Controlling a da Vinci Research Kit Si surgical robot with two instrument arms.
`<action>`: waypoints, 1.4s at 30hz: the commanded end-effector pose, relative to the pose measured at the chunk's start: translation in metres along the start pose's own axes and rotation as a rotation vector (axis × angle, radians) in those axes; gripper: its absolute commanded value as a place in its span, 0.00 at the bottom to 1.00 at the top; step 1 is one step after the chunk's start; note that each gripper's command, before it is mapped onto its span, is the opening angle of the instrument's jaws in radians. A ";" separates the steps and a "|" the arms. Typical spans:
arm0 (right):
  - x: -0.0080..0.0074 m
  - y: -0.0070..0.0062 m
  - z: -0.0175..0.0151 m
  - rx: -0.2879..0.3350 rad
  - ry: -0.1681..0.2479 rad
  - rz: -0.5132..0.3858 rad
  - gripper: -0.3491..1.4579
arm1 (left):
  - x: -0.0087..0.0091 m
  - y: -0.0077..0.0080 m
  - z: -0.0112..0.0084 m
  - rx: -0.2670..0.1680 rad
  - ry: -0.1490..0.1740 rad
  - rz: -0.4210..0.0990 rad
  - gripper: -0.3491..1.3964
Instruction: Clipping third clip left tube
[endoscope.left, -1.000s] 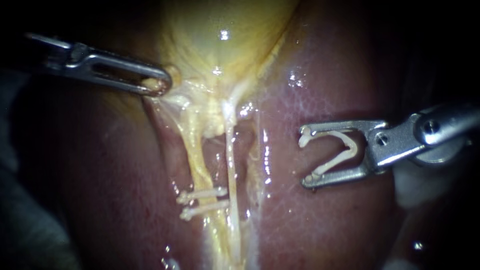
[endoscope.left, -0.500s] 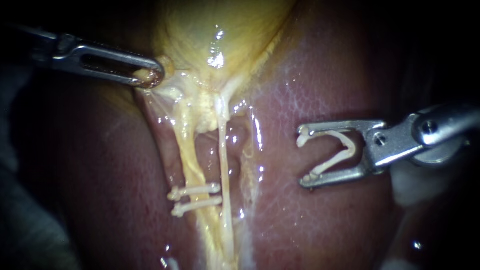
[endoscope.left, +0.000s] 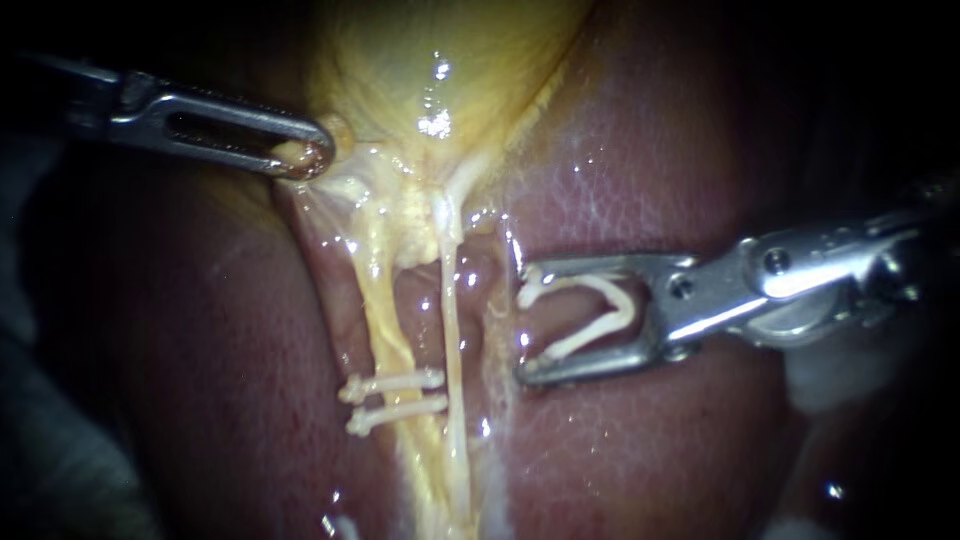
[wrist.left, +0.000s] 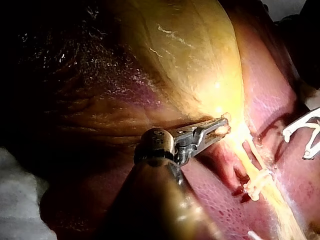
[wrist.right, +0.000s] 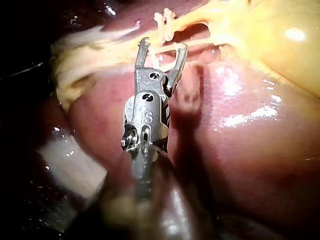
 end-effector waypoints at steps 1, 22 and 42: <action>-0.0001 0.0000 0.0007 0.005 -0.001 0.017 0.44 | 0.0000 0.0000 0.0001 -0.002 -0.001 -0.001 0.00; -0.0049 0.0038 0.0060 0.055 0.033 0.193 0.44 | 0.0000 0.0002 0.0002 -0.002 0.003 -0.003 0.00; -0.0063 0.0047 0.0068 0.108 0.065 0.219 0.44 | 0.0001 0.0002 0.0003 -0.002 0.003 -0.003 0.00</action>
